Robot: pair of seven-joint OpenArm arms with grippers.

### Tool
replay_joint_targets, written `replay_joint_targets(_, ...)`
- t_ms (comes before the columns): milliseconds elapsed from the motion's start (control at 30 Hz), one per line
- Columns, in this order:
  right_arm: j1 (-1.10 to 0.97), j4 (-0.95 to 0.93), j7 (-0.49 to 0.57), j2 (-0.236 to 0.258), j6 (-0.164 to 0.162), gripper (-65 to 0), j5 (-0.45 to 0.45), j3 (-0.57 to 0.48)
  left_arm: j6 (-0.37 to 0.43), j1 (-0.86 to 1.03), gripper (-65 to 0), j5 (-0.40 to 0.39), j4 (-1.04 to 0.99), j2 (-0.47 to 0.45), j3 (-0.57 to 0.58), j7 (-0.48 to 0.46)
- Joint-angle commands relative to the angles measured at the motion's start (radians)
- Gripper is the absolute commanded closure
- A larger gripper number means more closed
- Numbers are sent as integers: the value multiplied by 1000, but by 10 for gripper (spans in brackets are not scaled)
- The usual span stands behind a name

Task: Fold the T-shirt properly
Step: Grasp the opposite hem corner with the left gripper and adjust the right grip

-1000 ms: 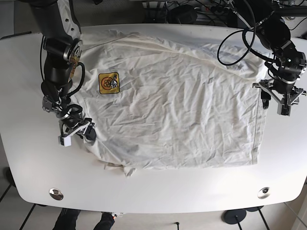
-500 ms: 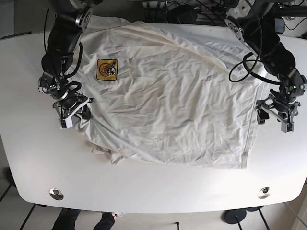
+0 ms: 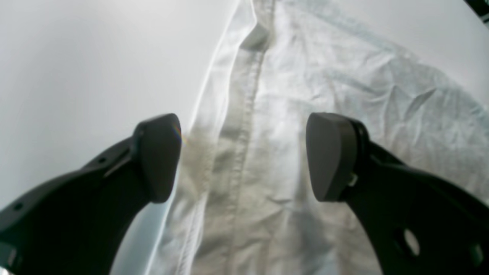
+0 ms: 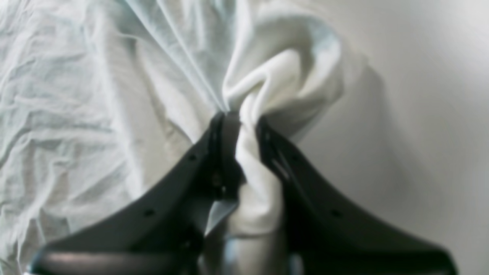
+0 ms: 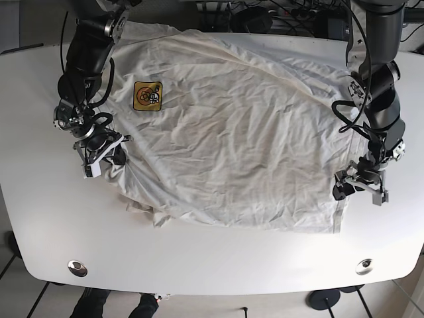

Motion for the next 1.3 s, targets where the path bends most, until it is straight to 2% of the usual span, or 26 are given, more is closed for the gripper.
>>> replay_joint_targets(33, 16, 14, -7, 8, 3, -44, -5, 2, -18, -13, -476, 15, 3, 28, 45, 41)
replay_joint_targets(67, 16, 14, -7, 8, 3, -44, 3, 2, -27, -13, -461, 15, 3, 47, 72, 43)
replay_joint_targets(100, 15, 14, -7, 8, 3, -44, 20, 2, -28, -13, -417, 15, 3, 58, 92, 40)
replay_joint_targets(167, 12, 14, -9, 10, 3, -44, 53, 2, -27, -13, -257, 15, 3, 65, 104, 37)
replay_joint_targets(233, 12, 14, -9, 11, 3, -44, 66, 1, -27, -13, -29, 15, 5, 67, 107, 34)
replay_joint_targets(267, 12, 15, -10, 11, 3, -44, 69, 1, -27, -16, 0, 15, 5, 67, 107, 32)
replay_joint_targets(367, -14, 84, -21, 10, 3, -44, 70, 1, -50, -14, 0, 13, 55, 64, 101, 41)
replay_joint_targets(433, -67, 193, -60, 8, 4, -48, 72, 1, -108, 55, 0, 13, 180, 61, 81, 104)
replay_joint_targets(467, -96, 258, -84, 8, 17, -49, 72, 1, -119, 112, 0, 13, 282, 62, 35, 153)
replay_joint_targets(533, -146, 359, -142, -4, 17, -55, 72, 1, -123, 201, 0, 15, 434, 65, -16, 199)
replay_joint_targets(567, -163, 405, -169, -13, 17, -90, 72, 1, -123, 228, 0, 15, 463, 65, -19, 201)
replay_joint_targets(633, -197, 497, -208, -24, 17, -252, 72, 2, -125, 265, 0, 15, 491, 65, -19, 201)
replay_joint_targets(700, -211, 562, -225, -27, 17, -466, 73, 2, -125, 279, 0, 15, 491, 64, -19, 201)
replay_joint_targets(767, -206, 577, -227, -24, 17, -636, 122, 5, -125, 277, 0, 15, 489, 64, -20, 201)
replay_joint_targets(800, -175, 569, -230, -18, 17, -650, 181, 7, -125, 277, 0, 15, 489, 64, -22, 201)
replay_joint_targets(933, 1, 350, -339, 22, 17, -647, 254, 8, -125, 276, 0, 15, 489, 67, -20, 199)
replay_joint_targets(1000, 98, 198, -339, 36, 17, -615, 250, 1, -125, 273, 0, 15, 489, 68, -19, 199)
replay_joint_targets(1100, 216, 8, -337, 37, 17, -612, 214, -8, -125, 271, 0, 15, 489, 68, -19, 199)
replay_joint_targets(1167, 277, -100, -308, 37, 17, -612, 184, -42, -125, 271, 0, 15, 489, 68, -19, 199)
replay_joint_targets(1300, 342, -302, -149, 36, 17, -607, 159, -163, -125, 271, 0, 15, 489, 68, -19, 199)
